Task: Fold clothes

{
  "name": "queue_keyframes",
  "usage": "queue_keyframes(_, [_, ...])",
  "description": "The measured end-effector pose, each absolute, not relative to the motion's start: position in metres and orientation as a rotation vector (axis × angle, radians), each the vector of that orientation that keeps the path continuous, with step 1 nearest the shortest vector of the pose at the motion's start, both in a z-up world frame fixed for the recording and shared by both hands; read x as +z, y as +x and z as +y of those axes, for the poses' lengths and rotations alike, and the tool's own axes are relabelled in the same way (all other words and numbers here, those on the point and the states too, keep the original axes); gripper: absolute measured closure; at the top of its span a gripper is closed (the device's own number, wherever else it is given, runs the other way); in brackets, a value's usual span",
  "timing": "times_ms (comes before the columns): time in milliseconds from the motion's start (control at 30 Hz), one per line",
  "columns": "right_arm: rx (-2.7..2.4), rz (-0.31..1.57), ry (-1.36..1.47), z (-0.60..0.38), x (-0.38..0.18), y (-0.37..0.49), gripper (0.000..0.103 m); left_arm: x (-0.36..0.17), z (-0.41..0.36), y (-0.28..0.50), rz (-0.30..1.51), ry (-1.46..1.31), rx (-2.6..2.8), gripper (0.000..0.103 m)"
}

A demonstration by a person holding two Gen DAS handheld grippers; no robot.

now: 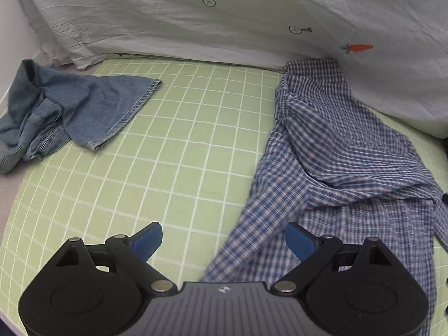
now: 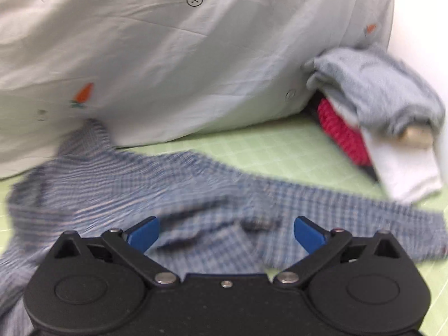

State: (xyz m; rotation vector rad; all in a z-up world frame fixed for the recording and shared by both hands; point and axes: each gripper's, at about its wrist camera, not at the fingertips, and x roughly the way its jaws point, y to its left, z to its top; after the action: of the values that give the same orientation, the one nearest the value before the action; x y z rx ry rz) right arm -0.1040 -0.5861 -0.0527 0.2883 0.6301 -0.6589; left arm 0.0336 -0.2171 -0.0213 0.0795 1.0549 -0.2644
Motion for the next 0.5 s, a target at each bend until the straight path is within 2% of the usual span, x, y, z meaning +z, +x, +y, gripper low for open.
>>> queue_keyframes(200, [-0.478,0.622,0.306,-0.548,-0.062,-0.143,0.0,-0.009,-0.209,-0.032,1.005,-0.002,-0.214,0.009])
queue_keyframes(500, [-0.3,0.687,0.348,-0.508,-0.078,-0.173,0.0,-0.013,-0.175,-0.106,1.046,-0.002,-0.101,0.009])
